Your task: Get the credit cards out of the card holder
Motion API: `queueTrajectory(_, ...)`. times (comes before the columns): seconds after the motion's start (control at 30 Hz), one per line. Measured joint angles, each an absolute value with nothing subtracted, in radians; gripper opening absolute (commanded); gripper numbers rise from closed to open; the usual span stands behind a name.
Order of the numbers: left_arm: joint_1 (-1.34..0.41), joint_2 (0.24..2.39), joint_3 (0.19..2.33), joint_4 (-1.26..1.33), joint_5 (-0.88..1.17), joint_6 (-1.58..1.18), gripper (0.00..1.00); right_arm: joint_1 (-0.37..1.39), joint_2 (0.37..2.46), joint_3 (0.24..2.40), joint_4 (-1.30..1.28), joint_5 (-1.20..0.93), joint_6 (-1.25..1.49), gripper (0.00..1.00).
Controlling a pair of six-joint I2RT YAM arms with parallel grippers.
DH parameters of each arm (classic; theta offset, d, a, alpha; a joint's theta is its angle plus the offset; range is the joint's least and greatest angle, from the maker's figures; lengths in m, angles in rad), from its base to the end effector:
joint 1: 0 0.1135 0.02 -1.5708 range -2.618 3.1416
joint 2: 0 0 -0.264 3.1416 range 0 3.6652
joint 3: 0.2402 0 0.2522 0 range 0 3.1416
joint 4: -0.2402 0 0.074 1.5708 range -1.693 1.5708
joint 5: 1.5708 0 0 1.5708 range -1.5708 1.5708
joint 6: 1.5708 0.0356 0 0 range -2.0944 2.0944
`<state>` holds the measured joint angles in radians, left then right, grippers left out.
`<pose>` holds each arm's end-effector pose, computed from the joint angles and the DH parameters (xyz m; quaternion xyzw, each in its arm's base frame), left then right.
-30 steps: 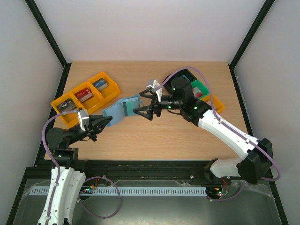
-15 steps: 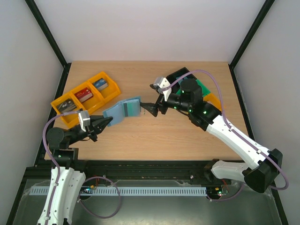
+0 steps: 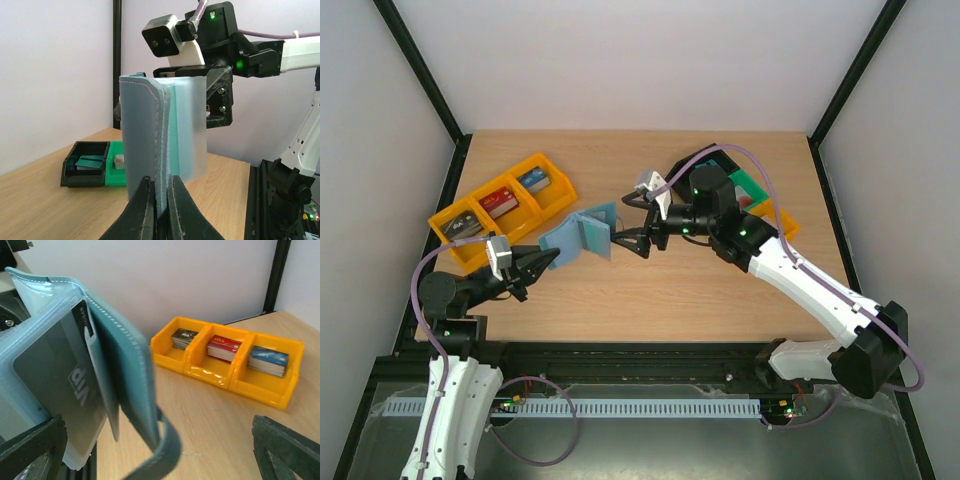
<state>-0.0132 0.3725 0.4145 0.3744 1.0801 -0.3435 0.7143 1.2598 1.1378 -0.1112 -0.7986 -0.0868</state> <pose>0.0989 -0.0327 0.3165 0.3481 0.5325 -0.4036 0.6576 0.1992 0.2065 0.3717 -0.5038 0.5716 0.4664 0.4492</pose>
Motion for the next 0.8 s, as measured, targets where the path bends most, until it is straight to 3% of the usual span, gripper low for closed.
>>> queueTrajectory(0.5, -0.015, 0.363, 0.414, 0.376, 1.076, -0.353, 0.02, 0.728, 1.295, 1.138, -0.061, -0.863, -0.015, 0.99)
queueTrajectory(0.8, -0.015, 0.36, 0.376, 0.465, 1.013, -0.509, 0.02, 0.729, 1.223, 1.127, -0.084, -0.81, -0.067, 0.99)
